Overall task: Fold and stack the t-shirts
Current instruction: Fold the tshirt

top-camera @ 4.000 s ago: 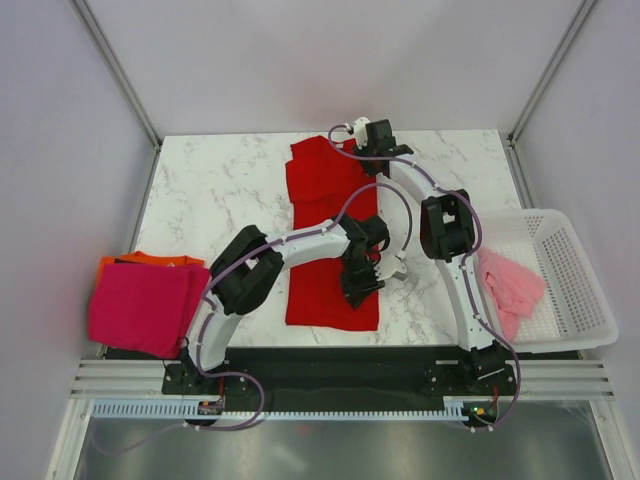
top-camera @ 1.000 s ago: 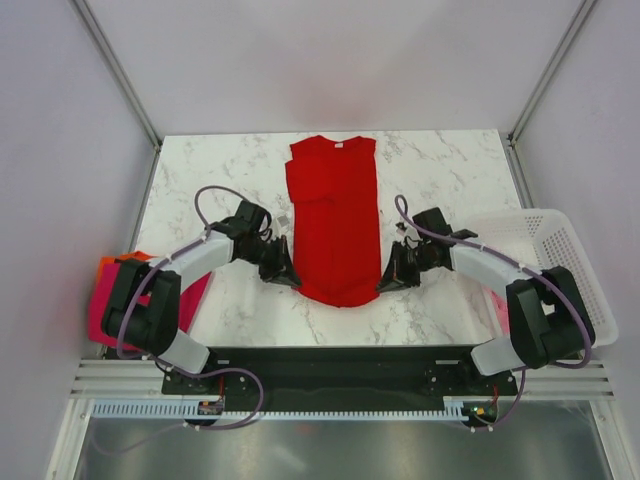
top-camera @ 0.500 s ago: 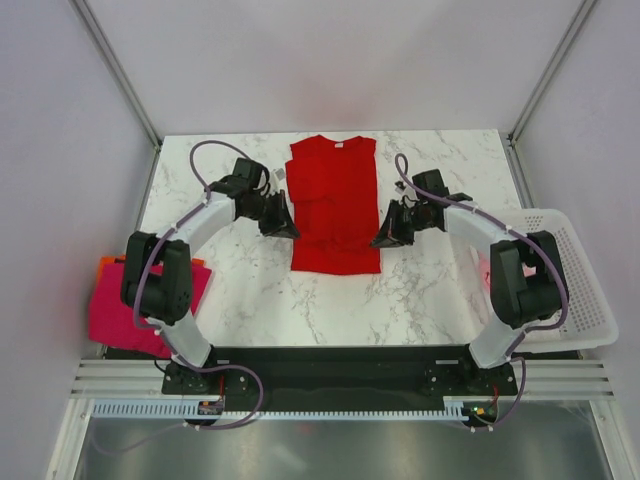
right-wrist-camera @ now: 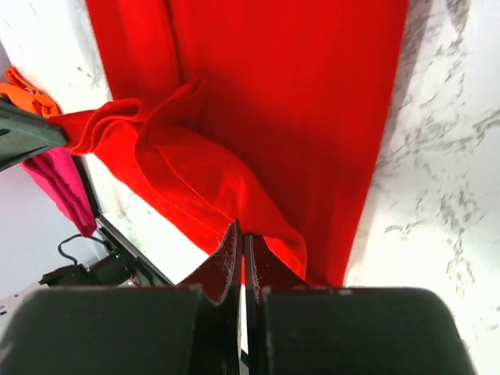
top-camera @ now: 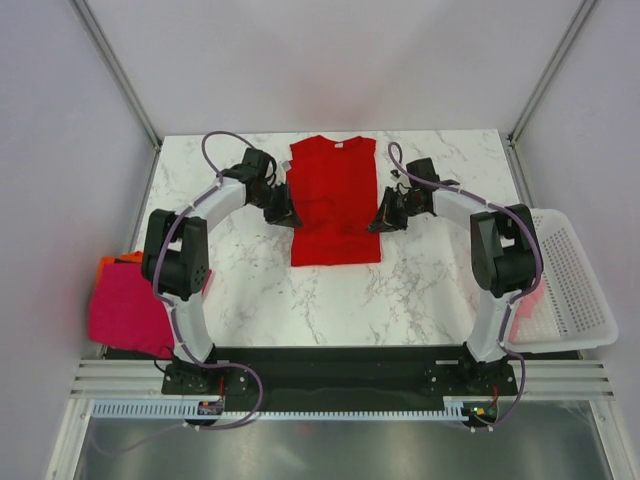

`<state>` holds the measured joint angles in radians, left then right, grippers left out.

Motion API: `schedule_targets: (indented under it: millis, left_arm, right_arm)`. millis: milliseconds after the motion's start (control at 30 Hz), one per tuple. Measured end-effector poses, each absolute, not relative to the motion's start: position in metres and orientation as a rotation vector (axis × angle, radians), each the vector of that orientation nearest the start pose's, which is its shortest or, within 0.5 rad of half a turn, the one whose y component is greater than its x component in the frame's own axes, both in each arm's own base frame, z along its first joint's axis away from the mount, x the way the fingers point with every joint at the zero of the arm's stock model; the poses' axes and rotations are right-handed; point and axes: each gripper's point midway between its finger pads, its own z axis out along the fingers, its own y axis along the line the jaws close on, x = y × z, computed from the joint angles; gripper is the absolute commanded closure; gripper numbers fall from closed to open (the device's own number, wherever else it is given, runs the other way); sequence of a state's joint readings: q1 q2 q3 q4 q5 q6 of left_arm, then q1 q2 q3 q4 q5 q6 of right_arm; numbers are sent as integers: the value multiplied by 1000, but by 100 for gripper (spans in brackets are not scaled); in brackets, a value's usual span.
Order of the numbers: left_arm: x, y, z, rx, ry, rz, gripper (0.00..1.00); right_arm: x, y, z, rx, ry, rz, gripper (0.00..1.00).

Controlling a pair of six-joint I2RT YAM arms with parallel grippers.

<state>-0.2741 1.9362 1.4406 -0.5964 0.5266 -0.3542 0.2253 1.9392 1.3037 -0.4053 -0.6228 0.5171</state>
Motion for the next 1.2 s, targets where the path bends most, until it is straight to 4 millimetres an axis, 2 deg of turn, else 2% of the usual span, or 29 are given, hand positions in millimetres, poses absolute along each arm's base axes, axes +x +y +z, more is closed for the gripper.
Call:
schedule_targets:
  millis: [133,300,333,400,433,467,500,533,600,733,833,933,1000,1200]
  left_arm:
    - [384,-212,81,72,2719,-891,98]
    - [390,-209,78,70,2719,-855,98]
    - [392,-209,77,71,2719,-850,93]
    - [395,-208,74,73,2721,-834,76]
    - [397,-208,72,75,2721,-824,59]
    - [399,-207,71,89,2717,-814,52]
    - [400,-207,71,90,2717,-807,47]
    - [403,-204,70,92,2715,-784,36]
    - [407,-200,71,101,2706,-740,26]
    - [407,-183,77,70,2698,-640,23]
    - [392,-166,92,35,2683,-621,26]
    - [370,-157,100,6,2685,-681,35]
    - [354,-156,93,-27,2714,-755,37]
    - [304,-173,56,-191,2862,-1047,39]
  right_arm:
    - [389,211,58,153,2697,1057,100]
    - [408,213,65,123,2656,1047,99]
    - [411,214,66,117,2649,1045,97]
    - [417,214,68,106,2636,1038,89]
    - [419,215,68,99,2631,1035,73]
    - [421,215,67,99,2630,1031,66]
    - [422,214,66,95,2628,1023,54]
    - [422,213,65,95,2630,1018,51]
    - [423,211,64,87,2629,1004,47]
    - [416,201,74,85,2610,980,42]
    - [402,189,93,84,2580,968,42]
    - [388,182,106,88,2553,975,44]
    - [374,180,102,97,2572,988,44]
    - [326,179,51,232,2742,1046,44]
